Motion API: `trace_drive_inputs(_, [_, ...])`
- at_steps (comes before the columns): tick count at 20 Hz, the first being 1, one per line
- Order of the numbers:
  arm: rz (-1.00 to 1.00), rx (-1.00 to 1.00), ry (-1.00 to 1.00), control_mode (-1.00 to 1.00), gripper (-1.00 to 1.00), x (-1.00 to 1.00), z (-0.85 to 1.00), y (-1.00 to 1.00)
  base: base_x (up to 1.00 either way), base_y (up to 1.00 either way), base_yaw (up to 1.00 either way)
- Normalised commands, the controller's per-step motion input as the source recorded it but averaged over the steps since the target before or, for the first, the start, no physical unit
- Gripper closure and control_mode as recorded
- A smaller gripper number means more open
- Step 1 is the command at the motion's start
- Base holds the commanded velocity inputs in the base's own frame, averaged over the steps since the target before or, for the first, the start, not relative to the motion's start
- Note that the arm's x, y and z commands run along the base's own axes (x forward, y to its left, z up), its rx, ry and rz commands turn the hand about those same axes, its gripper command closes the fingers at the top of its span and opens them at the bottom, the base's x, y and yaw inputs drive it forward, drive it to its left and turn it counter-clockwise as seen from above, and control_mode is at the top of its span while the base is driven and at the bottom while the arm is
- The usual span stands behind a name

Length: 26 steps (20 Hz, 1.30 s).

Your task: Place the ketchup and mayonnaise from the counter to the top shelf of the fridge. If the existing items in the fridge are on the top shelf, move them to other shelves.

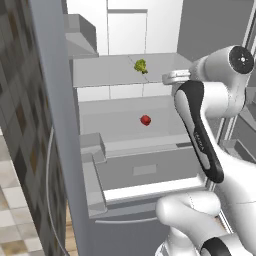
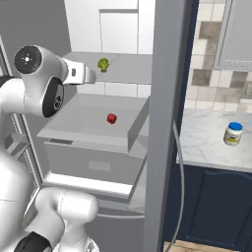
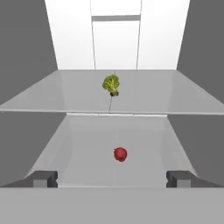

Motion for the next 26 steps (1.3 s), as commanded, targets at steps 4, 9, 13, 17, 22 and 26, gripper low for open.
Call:
trace_drive_inputs(4, [0.00,0.00,0.09,-1.00,-1.00,0.50,-0.01,0.00,0.00,0.00,0.00])
trace_drive_inputs(9, [0.00,0.00,0.02,-1.00,-1.00,0.54,-0.20,0.00,0.00,0.00,0.00])
trace_drive_inputs(13, [0.00,0.00,0.00,-1.00,-1.00,0.58,-0.30,0.01,0.00,0.00,0.00])
trace_drive_inputs(17, [0.00,0.00,0.00,-1.00,-1.00,0.70,-0.34,0.03,0.00,0.00,0.00])
trace_drive_inputs(22, [0.00,0.00,0.00,-1.00,-1.00,0.70,-0.15,0.12,0.00,0.00,0.00])
trace_drive_inputs(26, [0.00,0.00,0.02,-1.00,-1.00,0.89,-0.07,0.12,0.00,0.00,0.00])
